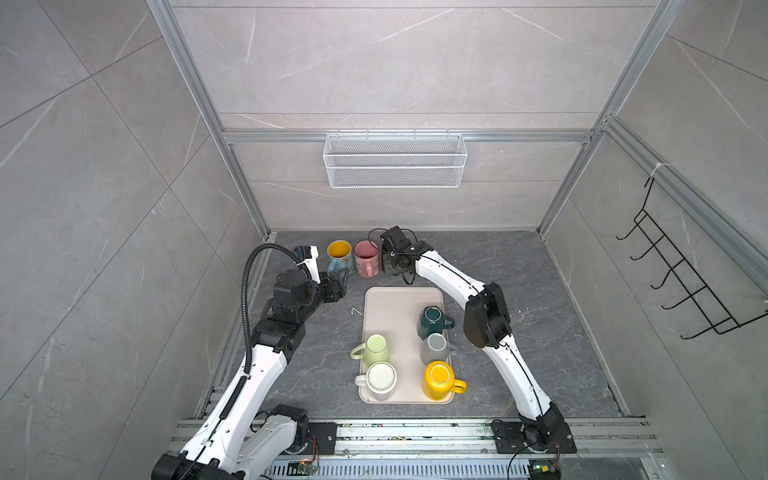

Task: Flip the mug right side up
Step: 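Set the black mug down beside the pink mug with the right gripper, then open the right gripper and swing it back toward the tray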

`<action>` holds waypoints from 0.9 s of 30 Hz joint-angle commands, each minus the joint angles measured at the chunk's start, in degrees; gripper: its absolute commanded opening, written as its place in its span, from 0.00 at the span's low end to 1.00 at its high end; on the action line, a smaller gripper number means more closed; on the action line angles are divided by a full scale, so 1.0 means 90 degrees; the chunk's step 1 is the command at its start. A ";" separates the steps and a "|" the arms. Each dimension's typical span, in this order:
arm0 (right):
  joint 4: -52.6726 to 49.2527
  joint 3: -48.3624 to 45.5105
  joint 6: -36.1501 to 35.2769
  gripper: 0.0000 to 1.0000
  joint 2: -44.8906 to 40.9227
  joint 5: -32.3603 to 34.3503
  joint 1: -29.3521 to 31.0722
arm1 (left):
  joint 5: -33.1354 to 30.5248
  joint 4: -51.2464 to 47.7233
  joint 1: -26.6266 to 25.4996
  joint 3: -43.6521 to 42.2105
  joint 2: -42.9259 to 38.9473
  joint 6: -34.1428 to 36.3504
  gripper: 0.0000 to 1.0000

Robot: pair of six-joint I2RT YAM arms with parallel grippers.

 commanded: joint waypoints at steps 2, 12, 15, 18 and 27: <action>-0.0116 -0.0276 0.0046 0.16 -0.0367 0.0182 0.0126 | 0.0006 0.0021 0.0042 -0.0013 -0.0131 -0.0013 0.70; 0.0063 -0.0633 0.0049 0.32 -0.0559 0.0236 0.0197 | -0.0027 -0.0091 0.0037 -0.0020 -0.0199 -0.0034 0.70; 0.0065 -0.0685 0.0049 0.35 -0.0627 0.0241 0.0205 | -0.0019 -0.0092 0.0037 -0.0018 -0.0206 -0.0053 0.70; 0.0098 -0.0790 0.0049 0.39 -0.0769 0.0294 0.0220 | 0.0008 -0.0098 0.0041 0.0004 -0.0216 -0.0071 0.70; 0.1027 -0.2245 0.0019 0.59 -0.2343 0.0400 0.0226 | 0.0017 -0.0144 0.0034 0.0007 -0.0366 -0.0114 0.70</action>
